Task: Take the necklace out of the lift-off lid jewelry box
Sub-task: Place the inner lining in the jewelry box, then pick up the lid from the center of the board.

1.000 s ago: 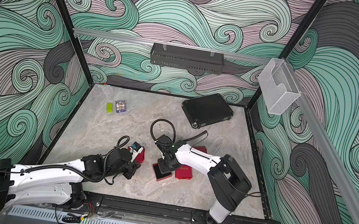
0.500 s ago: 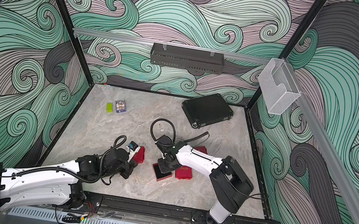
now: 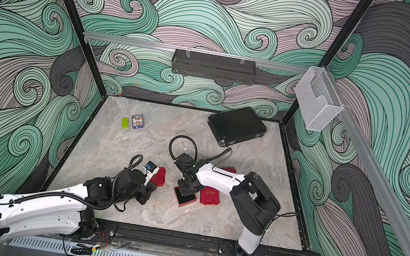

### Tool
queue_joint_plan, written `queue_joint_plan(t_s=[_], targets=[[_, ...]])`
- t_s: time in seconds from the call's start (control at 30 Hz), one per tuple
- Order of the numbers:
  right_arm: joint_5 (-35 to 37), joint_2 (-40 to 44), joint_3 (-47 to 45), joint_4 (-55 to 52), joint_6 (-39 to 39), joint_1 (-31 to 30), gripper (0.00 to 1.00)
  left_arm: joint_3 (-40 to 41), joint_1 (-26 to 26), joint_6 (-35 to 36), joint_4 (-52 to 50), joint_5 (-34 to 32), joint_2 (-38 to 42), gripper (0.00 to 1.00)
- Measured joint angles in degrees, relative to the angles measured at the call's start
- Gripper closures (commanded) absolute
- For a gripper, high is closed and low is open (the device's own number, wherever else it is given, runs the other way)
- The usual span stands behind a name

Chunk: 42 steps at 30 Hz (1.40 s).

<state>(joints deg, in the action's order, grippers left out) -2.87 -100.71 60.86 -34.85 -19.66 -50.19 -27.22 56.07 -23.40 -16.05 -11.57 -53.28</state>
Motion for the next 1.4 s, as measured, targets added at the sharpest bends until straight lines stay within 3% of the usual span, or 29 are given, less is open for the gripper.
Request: queue_joint_plan(t_s=[0.07,0.17,0.27,0.4,0.43,0.57,0.73,1.4], targets=[[-0.33,1.27,-0.17,0.39,0.42,0.00,0.44,0.00,0.00,0.24,-0.24,0.04,0.00,0.79],[-0.24,6.10,-1.46,0.57,0.74,0.09,0.33,0.00,0.00,0.48,-0.35,0.04,0.00,0.79],[0.13,12.85,-2.25,-0.09,0.85,0.94,0.29,0.00,0.00,0.92,-0.33,0.11,-0.07,0.77],[5.27,21.16,-2.89,-2.08,0.44,3.52,0.03,0.00,0.00,1.55,-0.26,0.57,-0.22,0.68],[7.13,22.69,-3.37,-2.82,0.26,4.37,0.01,0.00,0.00,1.77,-0.24,0.72,-0.24,0.63],[10.08,24.20,-6.19,-5.38,-0.57,9.18,0.01,0.00,0.00,2.54,-0.11,1.09,-0.26,0.48],[10.80,22.08,-10.36,-7.67,-1.84,12.35,0.01,0.00,0.00,3.15,0.22,1.33,-0.26,0.40],[4.39,15.26,-14.03,-1.81,-1.86,12.35,0.01,0.00,0.00,3.48,0.31,1.68,-0.26,0.36]])
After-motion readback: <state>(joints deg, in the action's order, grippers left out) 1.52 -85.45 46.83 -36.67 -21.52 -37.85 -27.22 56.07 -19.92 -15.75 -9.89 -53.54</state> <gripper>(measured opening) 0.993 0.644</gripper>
